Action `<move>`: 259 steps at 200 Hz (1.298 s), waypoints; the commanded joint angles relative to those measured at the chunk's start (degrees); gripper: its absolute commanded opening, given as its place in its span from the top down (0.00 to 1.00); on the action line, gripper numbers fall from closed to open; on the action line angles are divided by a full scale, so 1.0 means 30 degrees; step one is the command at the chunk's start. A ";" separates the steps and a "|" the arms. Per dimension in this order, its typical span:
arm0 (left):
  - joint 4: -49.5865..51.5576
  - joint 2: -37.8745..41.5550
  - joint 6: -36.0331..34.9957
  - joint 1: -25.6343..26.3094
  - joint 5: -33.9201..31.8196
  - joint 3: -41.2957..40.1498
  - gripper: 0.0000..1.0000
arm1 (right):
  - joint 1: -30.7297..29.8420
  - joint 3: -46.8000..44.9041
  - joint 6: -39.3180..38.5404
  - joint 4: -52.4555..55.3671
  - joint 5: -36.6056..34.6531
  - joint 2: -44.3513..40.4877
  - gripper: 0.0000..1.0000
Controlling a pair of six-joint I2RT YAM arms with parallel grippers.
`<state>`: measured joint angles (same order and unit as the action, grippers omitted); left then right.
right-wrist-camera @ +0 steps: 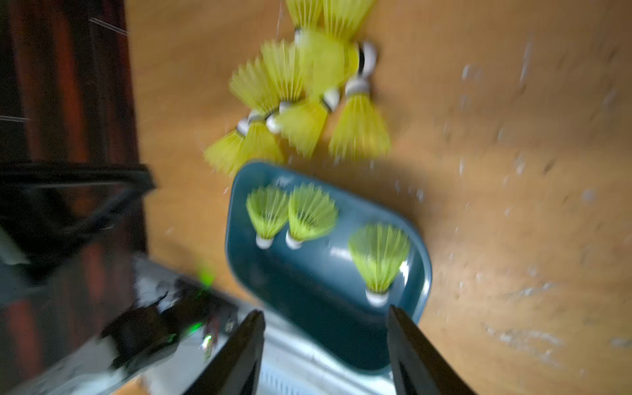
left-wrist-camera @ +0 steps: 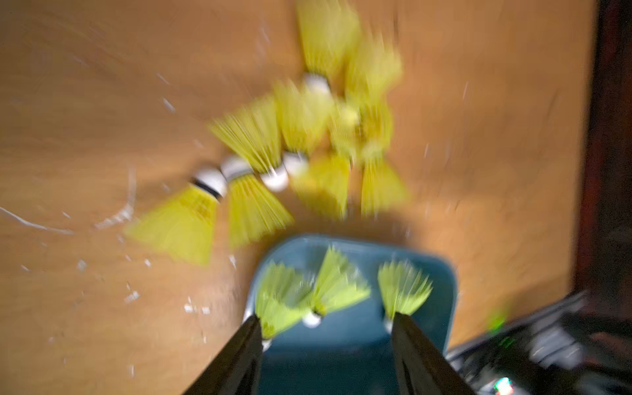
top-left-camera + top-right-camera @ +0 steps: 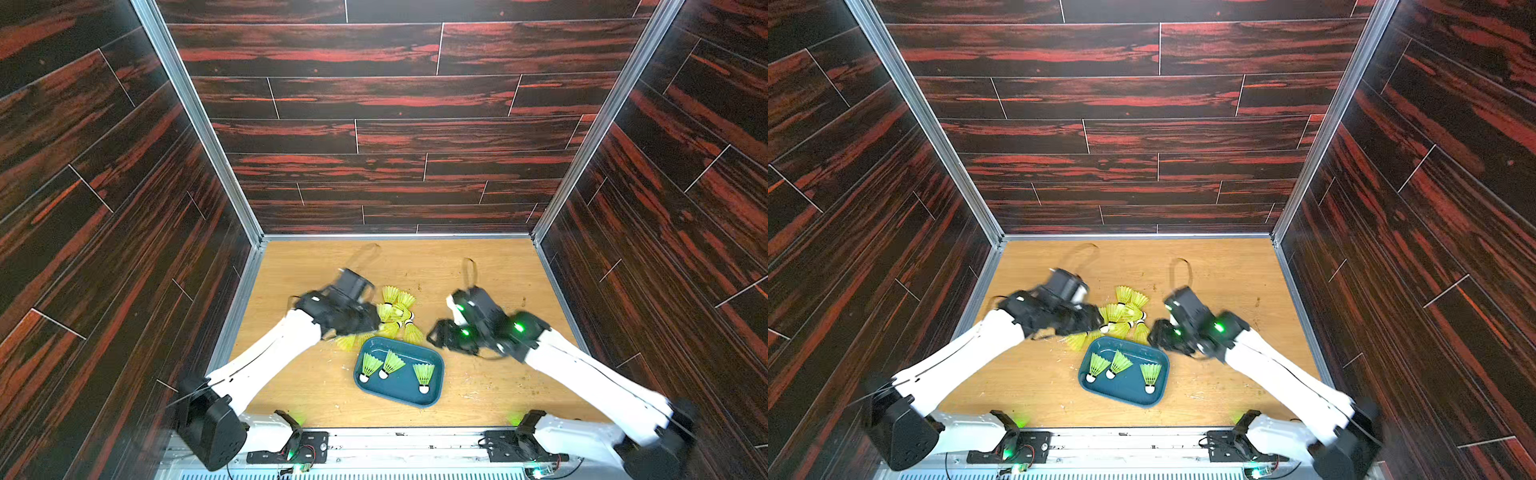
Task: Put the shuttlecocks into the storage box
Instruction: Adjust the shuttlecock at the center of the board.
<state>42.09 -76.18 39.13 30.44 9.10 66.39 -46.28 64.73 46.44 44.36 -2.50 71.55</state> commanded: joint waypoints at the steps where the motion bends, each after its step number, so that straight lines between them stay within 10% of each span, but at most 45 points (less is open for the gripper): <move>1: -0.1989 0.0681 0.0678 -0.1195 0.1682 -0.0866 0.37 | -0.0204 0.1607 -0.2966 0.1176 -0.3997 0.1324 0.40; 64: -0.7385 0.0113 0.1585 -0.2078 0.3362 -0.3518 0.37 | 0.2895 0.0923 -1.2692 -0.4880 -0.4109 0.3756 0.33; 153: -0.8187 -0.2542 0.0909 -0.2169 0.4689 -0.3185 0.37 | 0.5700 -0.1869 -2.4905 -1.1564 0.3833 0.6635 0.37; 259: -0.8051 -0.3158 0.0501 -0.2206 0.5300 -0.3009 0.37 | 0.4980 0.1874 -2.7195 -1.0448 0.4902 1.2637 0.45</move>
<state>18.13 -85.54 41.52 24.16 23.79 56.75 -30.00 67.51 -33.74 11.73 11.33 107.22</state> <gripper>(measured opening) 0.630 0.559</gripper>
